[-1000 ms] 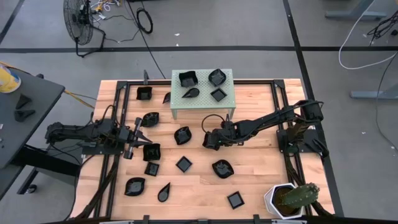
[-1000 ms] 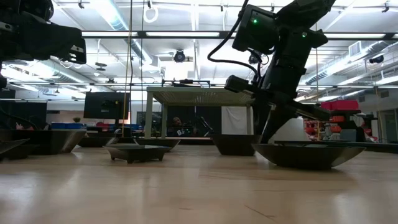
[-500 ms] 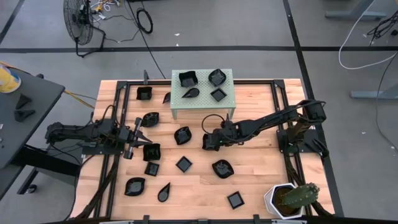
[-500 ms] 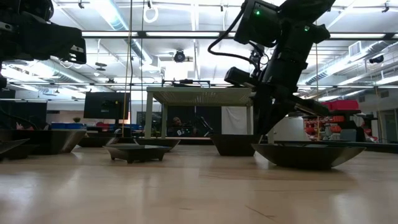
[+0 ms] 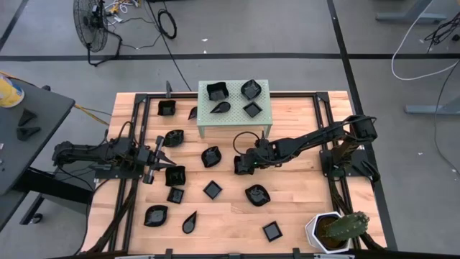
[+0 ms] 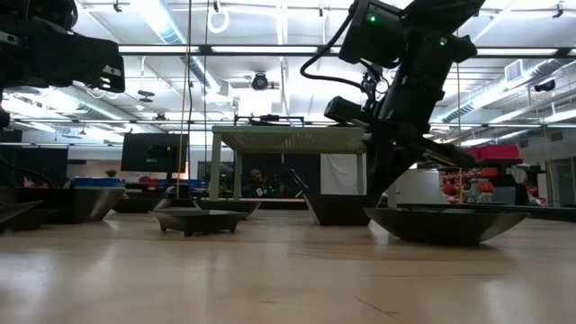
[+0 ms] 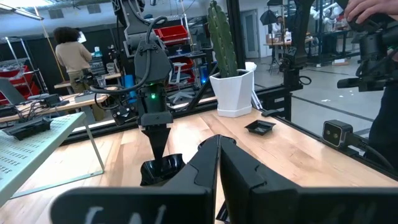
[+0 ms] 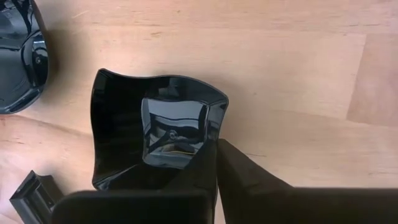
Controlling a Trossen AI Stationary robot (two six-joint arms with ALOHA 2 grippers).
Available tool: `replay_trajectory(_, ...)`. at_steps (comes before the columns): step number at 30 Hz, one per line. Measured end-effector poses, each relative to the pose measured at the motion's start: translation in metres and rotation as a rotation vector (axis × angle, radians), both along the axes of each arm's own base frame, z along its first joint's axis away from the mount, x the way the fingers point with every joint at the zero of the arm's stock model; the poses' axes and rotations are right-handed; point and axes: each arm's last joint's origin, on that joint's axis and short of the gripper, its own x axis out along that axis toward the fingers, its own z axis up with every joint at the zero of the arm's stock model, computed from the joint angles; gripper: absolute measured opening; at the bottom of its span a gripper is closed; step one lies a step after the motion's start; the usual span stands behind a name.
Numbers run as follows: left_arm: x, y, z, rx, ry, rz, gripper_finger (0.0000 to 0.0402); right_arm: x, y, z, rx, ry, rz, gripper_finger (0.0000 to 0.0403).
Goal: Pick & Place Mini shaped plates
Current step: Stack the distorted square plate on top of the distorted square plate on the shelf
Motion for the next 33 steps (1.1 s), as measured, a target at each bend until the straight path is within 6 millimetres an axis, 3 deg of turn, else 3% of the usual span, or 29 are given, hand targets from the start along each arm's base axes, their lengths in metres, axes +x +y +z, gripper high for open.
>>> replay_trajectory(18,0.0000,0.0000,0.0000,0.000,0.000,0.000,0.0023,0.0004,-0.0005,0.0002,-0.025,-0.003,0.011,0.0092)
replay_trajectory(33,0.0000,0.0000,0.0000,0.000,0.000,0.000,0.0023,0.0005,-0.0016,0.0004,-0.057,-0.003,0.019,0.0082)
